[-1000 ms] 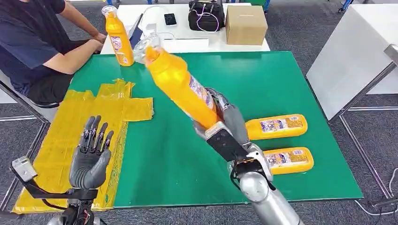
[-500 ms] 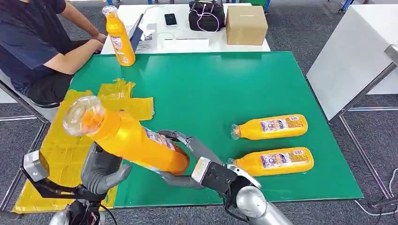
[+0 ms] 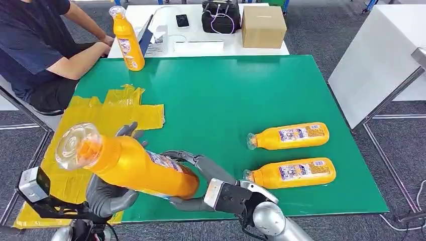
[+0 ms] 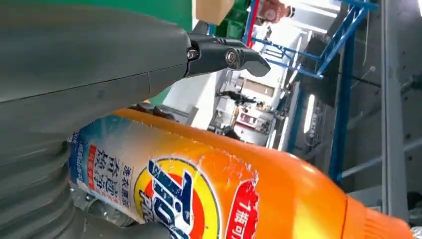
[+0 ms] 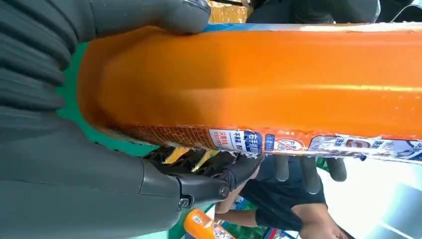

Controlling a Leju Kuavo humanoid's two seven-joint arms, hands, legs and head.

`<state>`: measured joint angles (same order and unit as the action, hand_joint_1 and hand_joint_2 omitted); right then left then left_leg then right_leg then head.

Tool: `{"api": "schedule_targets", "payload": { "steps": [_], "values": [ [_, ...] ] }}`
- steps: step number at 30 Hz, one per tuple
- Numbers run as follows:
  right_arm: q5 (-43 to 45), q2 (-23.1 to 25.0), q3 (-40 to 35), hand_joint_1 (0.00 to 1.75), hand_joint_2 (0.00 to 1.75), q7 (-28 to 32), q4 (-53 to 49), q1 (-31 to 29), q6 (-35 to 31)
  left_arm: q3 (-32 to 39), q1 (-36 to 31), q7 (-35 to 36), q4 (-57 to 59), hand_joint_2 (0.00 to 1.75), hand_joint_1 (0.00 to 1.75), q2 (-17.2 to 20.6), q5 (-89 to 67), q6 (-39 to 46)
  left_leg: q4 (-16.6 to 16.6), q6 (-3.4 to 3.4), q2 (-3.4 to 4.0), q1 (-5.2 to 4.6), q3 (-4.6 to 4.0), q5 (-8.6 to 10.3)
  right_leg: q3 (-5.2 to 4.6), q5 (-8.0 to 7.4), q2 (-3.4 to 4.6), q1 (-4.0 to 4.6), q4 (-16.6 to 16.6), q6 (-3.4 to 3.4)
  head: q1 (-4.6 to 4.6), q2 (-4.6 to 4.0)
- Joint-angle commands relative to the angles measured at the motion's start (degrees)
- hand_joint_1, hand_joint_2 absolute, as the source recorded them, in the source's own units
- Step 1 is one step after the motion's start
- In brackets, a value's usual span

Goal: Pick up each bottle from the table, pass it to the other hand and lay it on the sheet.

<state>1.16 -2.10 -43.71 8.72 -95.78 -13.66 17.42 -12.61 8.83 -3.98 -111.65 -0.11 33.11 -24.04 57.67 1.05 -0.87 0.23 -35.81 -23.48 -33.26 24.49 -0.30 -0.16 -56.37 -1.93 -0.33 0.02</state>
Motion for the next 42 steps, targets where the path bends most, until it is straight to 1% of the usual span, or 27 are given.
{"api": "schedule_targets", "payload": {
  "steps": [1, 2, 4, 7, 9, 10, 12, 13, 16, 17, 18, 19, 21, 23, 26, 27, 28, 30, 31, 32, 34, 35, 36, 37, 38, 39, 42],
  "values": [
    [0.8, -1.1, -1.9, 1.75, 1.75, 0.8, 2.5, -1.5, 2.4, -3.1, -2.0, 0.0, 1.3, 1.75, 0.0, 3.9, -0.4, -3.9, 0.0, -0.08, 0.19, 0.1, 0.57, -0.23, 0.64, 0.16, 0.09, 0.12, 0.1, 0.04, 0.0, 0.0],
    [0.8, -1.1, -2.0, 1.75, 1.75, 0.9, 2.6, -1.6, 2.6, -3.3, -2.1, 0.0, 1.5, 1.75, 0.0, 4.2, -0.1, -4.6, 0.0, -0.03, 0.03, 0.03, 0.14, -0.04, 0.17, 0.04, -0.01, 0.03, 0.1, 0.01, 0.0, 0.0],
    [0.9, -1.1, -2.0, 1.75, 1.75, 0.9, 2.6, -1.6, 2.7, -3.5, -2.1, 0.1, 1.6, 1.75, 0.0, 4.4, -0.2, -5.0, 0.0, -0.06, 0.11, 0.05, 0.35, -0.13, 0.39, 0.1, 0.05, 0.06, 0.1, 0.04, 0.0, 0.0],
    [1.2, -1.1, -2.1, 1.75, 1.75, 0.9, 3.1, -1.8, 3.4, -3.8, -2.1, 0.0, 1.5, 1.75, 0.0, 5.1, -0.5, -6.8, 0.0, -0.03, 0.04, 0.01, 0.13, -0.03, 0.14, 0.03, 0.01, 0.01, 0.0, 0.02, 0.0, 0.0],
    [1.4, -1.8, -2.4, 1.75, 1.75, 1.1, 3.8, -1.6, 3.7, -4.0, -1.7, -0.3, 1.5, 1.75, 0.0, 5.9, 0.9, -8.7, 0.0, -0.06, 0.11, 0.03, 0.32, -0.11, 0.34, 0.08, 0.06, 0.04, 0.1, 0.04, 0.02, 0.0],
    [1.2, -2.3, -2.6, 1.75, 1.75, 1.7, 4.1, -1.4, 3.7, -4.1, -1.4, -0.3, 1.5, 1.75, 0.0, 6.3, 2.0, -9.6, 0.0, -0.03, 0.04, 0.01, 0.15, -0.03, 0.16, 0.03, 0.01, 0.01, 0.1, 0.02, 0.0, 0.0],
    [0.7, -2.8, -2.8, 1.75, 1.75, 2.2, 5.1, -1.2, 3.5, -3.8, -0.9, 0.0, 1.4, 1.75, 0.0, 6.6, 3.5, -10.7, -0.1, -0.06, 0.09, 0.05, 0.34, -0.1, 0.37, 0.07, 0.04, 0.06, 0.1, 0.03, 0.0, 0.0],
    [0.7, -2.8, -2.8, 1.75, 1.75, 2.2, 5.5, -1.2, 3.5, -3.7, -0.8, 0.1, 1.3, 1.75, 0.0, 6.5, 3.7, -10.8, -0.1, -0.03, 0.05, 0.02, 0.2, -0.05, 0.21, 0.03, 0.02, 0.02, 0.1, 0.01, 0.0, 0.0],
    [0.2, -2.6, -3.0, 1.75, 1.75, 2.2, 7.7, -1.6, 3.1, -4.0, -1.0, 0.9, 1.4, 1.75, 0.0, 6.7, 5.6, -11.5, -0.1, -0.05, 0.13, 0.06, 0.43, -0.13, 0.46, 0.08, 0.07, 0.07, 0.2, 0.03, 0.0, 0.0],
    [0.2, -2.5, -3.1, 1.75, 1.75, 2.1, 8.5, -1.7, 3.0, -4.2, -1.1, 1.0, 1.5, 1.75, 0.0, 6.8, 6.0, -11.8, -0.1, -0.03, 0.07, 0.02, 0.23, -0.05, 0.25, 0.03, 0.04, 0.03, 0.1, 0.01, 0.0, 0.0],
    [0.2, -2.3, -3.1, 1.75, 1.75, 1.9, 9.6, -1.9, 2.7, -4.5, -1.1, 1.1, 1.6, 1.75, 0.0, 6.9, 6.3, -12.0, -0.1, -0.04, 0.09, 0.03, 0.32, -0.08, 0.34, 0.04, 0.05, 0.04, 0.1, 0.01, 0.0, 0.0],
    [0.2, -2.3, -3.0, 1.75, 1.75, 1.9, 10.0, -2.0, 2.6, -4.7, -1.1, 1.2, 1.6, 1.75, 0.0, 6.9, 6.4, -12.1, -0.1, -0.02, 0.05, 0.02, 0.18, -0.03, 0.2, 0.02, 0.02, 0.02, 0.1, 0.01, 0.0, 0.0],
    [0.2, -2.3, -3.0, 1.75, 1.75, 1.9, 10.0, -2.0, 2.6, -4.7, -1.1, 1.2, 1.6, 1.75, 0.0, 6.9, 6.4, -12.1, -0.1, -0.05, 0.11, 0.04, 0.35, -0.09, 0.38, 0.05, 0.06, 0.05, 0.1, 0.02, 0.0, 0.0],
    [0.2, -2.3, -3.0, 1.75, 1.75, 1.9, 10.0, -2.0, 2.6, -4.7, -1.1, 1.2, 1.6, 1.75, 0.0, 6.9, 6.4, -12.1, -0.1, -0.05, 0.11, 0.04, 0.34, -0.1, 0.37, 0.06, 0.06, 0.05, 0.1, 0.02, 0.02, 0.0],
    [0.4, -1.9, -3.0, 1.75, 1.75, 1.1, 11.9, -2.4, 2.1, -5.1, -1.4, 1.4, 1.6, 1.75, 0.0, 7.0, 6.6, -12.0, -0.1, -0.03, 0.06, 0.01, 0.22, -0.05, 0.24, 0.04, 0.03, 0.01, 0.1, 0.02, 0.0, 0.0],
    [0.5, -1.7, -3.0, 1.75, 1.75, 0.9, 12.7, -2.7, 2.0, -5.2, -1.6, 1.5, 1.8, 1.75, 0.0, 7.0, 6.8, -11.9, -0.1, -0.05, 0.09, 0.05, 0.31, -0.09, 0.35, 0.06, 0.04, 0.05, 0.1, 0.02, 0.0, 0.0],
    [0.5, -1.5, -3.1, 1.75, 1.75, 1.0, 13.4, -3.0, 2.0, -5.3, -1.7, 1.7, 1.9, 1.75, 0.0, 7.0, 6.7, -11.8, -0.1, -0.03, 0.06, 0.02, 0.19, -0.04, 0.2, 0.02, 0.03, 0.02, 0.1, 0.01, 0.0, 0.0],
    [0.4, 0.8, -2.9, 1.75, 1.75, -0.7, 14.7, -4.4, 2.0, -5.7, -2.8, 2.5, 2.3, 1.75, 0.0, 6.2, 5.6, -10.4, -0.1, -0.05, 0.11, 0.04, 0.34, -0.09, 0.36, 0.06, 0.06, 0.05, 0.1, 0.03, 0.0, 0.0],
    [0.3, 1.2, -2.8, 1.75, 1.75, -1.0, 15.0, -4.6, 1.9, -5.8, -3.0, 2.7, 2.2, 1.75, 0.0, 6.1, 4.9, -9.9, 0.0, -0.04, 0.11, 0.03, 0.23, -0.06, 0.23, 0.03, 0.07, 0.04, 0.1, 0.02, 0.0, 0.0],
    [0.3, 1.5, -2.8, 1.75, 1.75, -1.1, 15.1, -4.8, 1.9, -5.9, -3.1, 2.7, 2.3, 1.75, 0.0, 6.1, 4.8, -9.9, 0.0, -0.03, 0.08, 0.0, 0.11, -0.01, 0.1, 0.0, 0.05, 0.0, 0.0, 0.01, 0.0, 0.0],
    [0.3, 1.5, -2.8, 1.75, 1.75, -1.1, 15.1, -4.8, 1.9, -5.9, -3.1, 2.7, 2.3, 1.75, 0.0, 6.1, 4.8, -9.9, 0.0, -0.05, 0.14, 0.04, 0.27, -0.07, 0.27, 0.03, 0.08, 0.05, 0.1, 0.02, 0.0, 0.0],
    [0.2, 1.4, -2.7, 1.75, 1.75, -1.2, 15.0, -4.7, 1.9, -5.7, -2.9, 2.7, 2.1, 1.75, 0.0, 6.2, 3.8, -9.4, 0.0, -0.03, 0.07, 0.02, 0.18, -0.02, 0.18, 0.01, 0.02, 0.02, 0.1, 0.01, 0.0, 0.0],
    [0.2, 1.4, -2.6, 1.75, 1.75, -1.4, 14.9, -4.6, 1.8, -5.5, -2.7, 2.4, 1.8, 1.75, 0.0, 6.1, 1.6, -8.3, 0.0, -0.05, 0.09, 0.04, 0.3, -0.07, 0.31, 0.05, 0.03, 0.05, 0.1, 0.02, 0.0, 0.0],
    [0.0, 1.3, -2.5, 1.75, 1.75, -1.5, 14.7, -4.5, 1.7, -5.3, -2.5, 2.0, 1.3, 1.75, 1.75, 5.9, -1.3, -6.9, 0.0, -0.03, 0.03, 0.01, 0.16, -0.01, 0.17, 0.01, 0.0, 0.02, 0.1, 0.01, 0.0, 0.0],
    [-0.2, 1.3, -2.4, 1.75, 1.75, -1.7, 14.4, -4.4, 1.6, -5.0, -2.3, 1.4, 0.8, 1.75, 1.75, 5.6, -4.4, -5.5, 0.0, -0.03, 0.1, 0.03, 0.27, -0.07, 0.29, 0.04, 0.05, 0.04, 0.1, 0.01, 0.0, 0.0],
    [-0.3, 1.1, -2.3, 1.75, 1.75, -1.9, 14.0, -4.2, 1.4, -4.9, -2.2, 1.2, 0.3, 1.75, 1.75, 5.5, -6.3, -4.8, 0.0, -0.02, 0.09, 0.01, 0.15, -0.04, 0.15, 0.02, 0.06, 0.01, 0.0, 0.0, 0.0, 0.0],
    [-0.5, 1.0, -2.0, 1.75, 1.75, -2.2, 13.8, -4.0, 1.2, -5.1, -2.3, 1.1, -0.2, 1.75, 1.75, 5.3, -9.9, -3.8, 0.0, -0.03, 0.08, 0.03, 0.16, -0.06, 0.19, 0.04, 0.04, 0.03, 0.0, 0.0, 0.0, 0.0]
  ]
}}
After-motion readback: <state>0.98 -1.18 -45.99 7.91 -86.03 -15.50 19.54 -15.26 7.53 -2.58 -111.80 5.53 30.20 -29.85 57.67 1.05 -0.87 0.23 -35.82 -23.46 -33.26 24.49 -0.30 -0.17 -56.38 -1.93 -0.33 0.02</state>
